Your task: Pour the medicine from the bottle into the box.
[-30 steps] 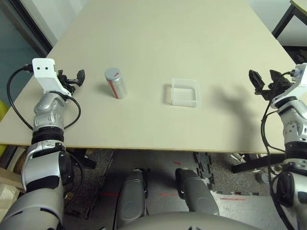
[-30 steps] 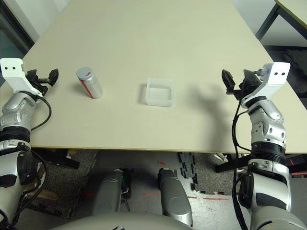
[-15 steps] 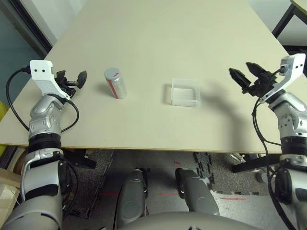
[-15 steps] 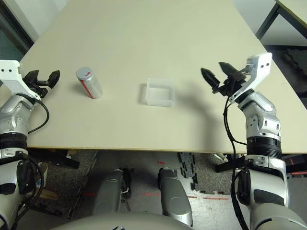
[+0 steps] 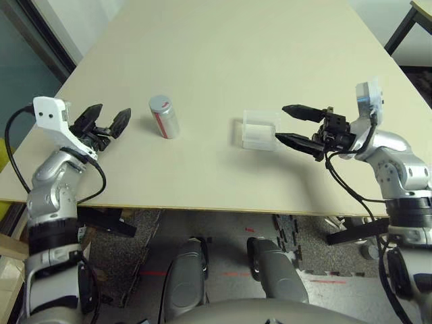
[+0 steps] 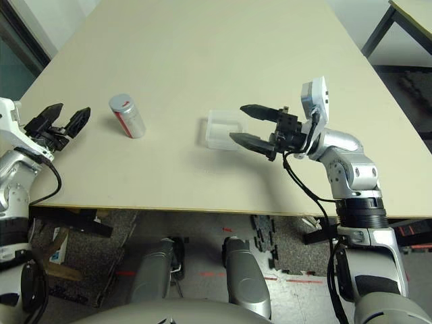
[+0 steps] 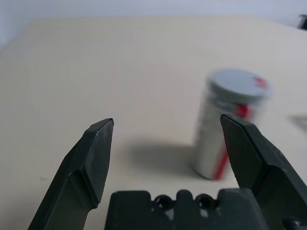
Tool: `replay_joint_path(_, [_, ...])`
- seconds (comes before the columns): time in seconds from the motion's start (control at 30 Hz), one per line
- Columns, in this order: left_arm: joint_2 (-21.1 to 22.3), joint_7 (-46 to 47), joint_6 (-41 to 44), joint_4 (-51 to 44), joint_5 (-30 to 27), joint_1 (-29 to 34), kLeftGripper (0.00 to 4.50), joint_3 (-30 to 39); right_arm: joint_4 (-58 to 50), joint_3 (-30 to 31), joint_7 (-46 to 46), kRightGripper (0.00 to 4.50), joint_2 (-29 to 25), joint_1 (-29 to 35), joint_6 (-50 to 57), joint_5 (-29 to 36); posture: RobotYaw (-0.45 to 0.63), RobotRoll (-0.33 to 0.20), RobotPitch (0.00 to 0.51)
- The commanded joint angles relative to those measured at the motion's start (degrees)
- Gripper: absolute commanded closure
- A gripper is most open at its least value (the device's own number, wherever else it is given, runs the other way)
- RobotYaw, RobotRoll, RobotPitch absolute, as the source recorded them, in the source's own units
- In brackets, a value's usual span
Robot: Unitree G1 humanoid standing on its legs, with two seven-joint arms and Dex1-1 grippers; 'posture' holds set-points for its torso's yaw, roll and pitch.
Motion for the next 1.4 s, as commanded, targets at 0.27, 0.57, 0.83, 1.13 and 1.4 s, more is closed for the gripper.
replay_joint_path(0.27, [-4.9,3.2,0.8,-10.4,0.8,5.1,0.04,-3.6,1.0,1.3,0.6,0.0,1.1,-0.9,-1.2,-1.5,-0.03,0.0,0.155])
replay_joint_path(0.57, [-8.2,5.8,-4.5,-7.7,5.7,4.1,0.04,-7.0,0.1,1.4,0.4,0.0,1.3,-0.2,-1.0,-2.1,-0.06,0.0,0.156])
replay_joint_path(0.83, [-9.6,7.2,-7.2,-3.2,9.6,1.9,0.04,-10.1,0.3,1.3,0.5,0.0,0.9,0.1,-1.5,-2.7,-0.09,0.0,0.156])
replay_joint_path(1.13, [-10.0,7.4,-9.6,2.6,11.0,-1.9,0.04,-10.9,-0.1,1.0,0.2,0.0,0.8,0.5,-1.9,-3.2,-0.12,0.0,0.152])
replay_joint_path(1.4, [-11.2,7.9,-11.8,8.9,12.5,-6.4,0.04,-11.5,-0.6,0.9,-0.2,0.0,0.8,0.9,-2.1,-3.4,-0.14,0.0,0.148])
